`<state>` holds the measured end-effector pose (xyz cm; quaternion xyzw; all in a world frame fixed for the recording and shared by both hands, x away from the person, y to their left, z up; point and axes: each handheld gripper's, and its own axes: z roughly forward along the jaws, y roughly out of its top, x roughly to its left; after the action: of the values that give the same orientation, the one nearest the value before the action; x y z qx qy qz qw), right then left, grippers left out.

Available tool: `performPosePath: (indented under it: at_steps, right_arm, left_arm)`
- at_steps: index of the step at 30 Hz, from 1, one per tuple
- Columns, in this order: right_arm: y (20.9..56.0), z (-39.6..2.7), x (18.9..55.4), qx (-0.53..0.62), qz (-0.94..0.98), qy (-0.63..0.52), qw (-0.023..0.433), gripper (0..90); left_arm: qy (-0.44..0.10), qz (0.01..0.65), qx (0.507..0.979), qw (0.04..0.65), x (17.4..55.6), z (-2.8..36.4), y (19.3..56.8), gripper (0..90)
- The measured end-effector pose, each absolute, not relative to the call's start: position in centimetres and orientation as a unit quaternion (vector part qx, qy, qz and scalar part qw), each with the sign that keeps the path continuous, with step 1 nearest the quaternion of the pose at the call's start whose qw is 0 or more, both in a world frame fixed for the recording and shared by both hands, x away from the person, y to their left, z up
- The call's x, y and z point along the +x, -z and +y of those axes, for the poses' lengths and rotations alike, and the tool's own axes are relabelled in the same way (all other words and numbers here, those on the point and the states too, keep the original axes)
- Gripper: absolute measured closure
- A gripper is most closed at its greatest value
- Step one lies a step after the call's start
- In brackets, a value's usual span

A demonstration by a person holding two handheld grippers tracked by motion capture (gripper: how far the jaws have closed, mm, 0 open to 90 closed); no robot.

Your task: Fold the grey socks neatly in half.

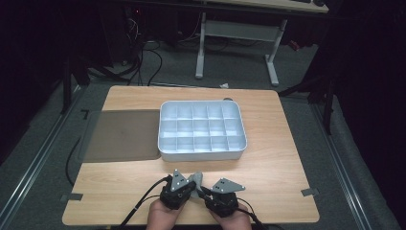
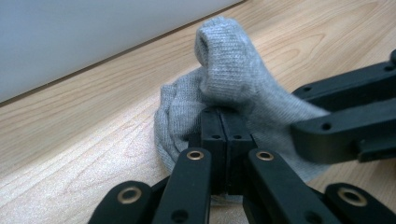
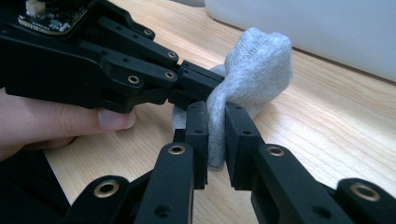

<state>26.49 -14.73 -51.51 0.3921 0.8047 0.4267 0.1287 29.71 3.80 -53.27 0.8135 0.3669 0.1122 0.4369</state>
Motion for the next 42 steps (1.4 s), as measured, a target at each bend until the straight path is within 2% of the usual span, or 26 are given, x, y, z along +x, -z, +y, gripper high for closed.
performPosePath:
  at_steps: [5, 17, 21, 28, 31, 36, 42]
  right_arm:
    - [51.5, -15.2, 26.8, 0.4, 0.8, -0.431, 0.12, 78.4]
    - [50.3, -17.5, 27.1, 0.419, 0.778, -0.446, 0.142, 72.3]
    - [50.6, -17.9, 27.6, 0.434, 0.777, -0.432, 0.143, 74.6]
    - [51.4, -17.6, 28.0, 0.461, 0.778, -0.398, 0.152, 71.7]
    - [51.7, -17.5, 28.1, 0.464, 0.78, -0.392, 0.152, 73.1]
    - [52.1, -17.2, 27.9, 0.455, 0.784, -0.394, 0.153, 81.8]
    - [52.5, -16.6, 27.7, 0.441, 0.794, -0.39, 0.151, 84.8]
  left_arm:
    - [-0.111, 0.367, 0.814, 0.438, 29.7, 3.8, 53.3, 89.5]
    - [-0.109, 0.366, 0.814, 0.438, 29.7, 3.8, 53.3, 89.3]
    - [-0.108, 0.365, 0.814, 0.438, 29.7, 3.9, 53.3, 89.3]
    - [-0.107, 0.365, 0.814, 0.438, 29.8, 3.9, 53.3, 89.0]
    - [-0.107, 0.365, 0.814, 0.438, 29.8, 3.9, 53.3, 89.0]
    - [-0.107, 0.365, 0.814, 0.439, 29.8, 3.9, 53.3, 88.9]
    - [-0.108, 0.365, 0.814, 0.438, 29.7, 3.8, 53.3, 89.0]
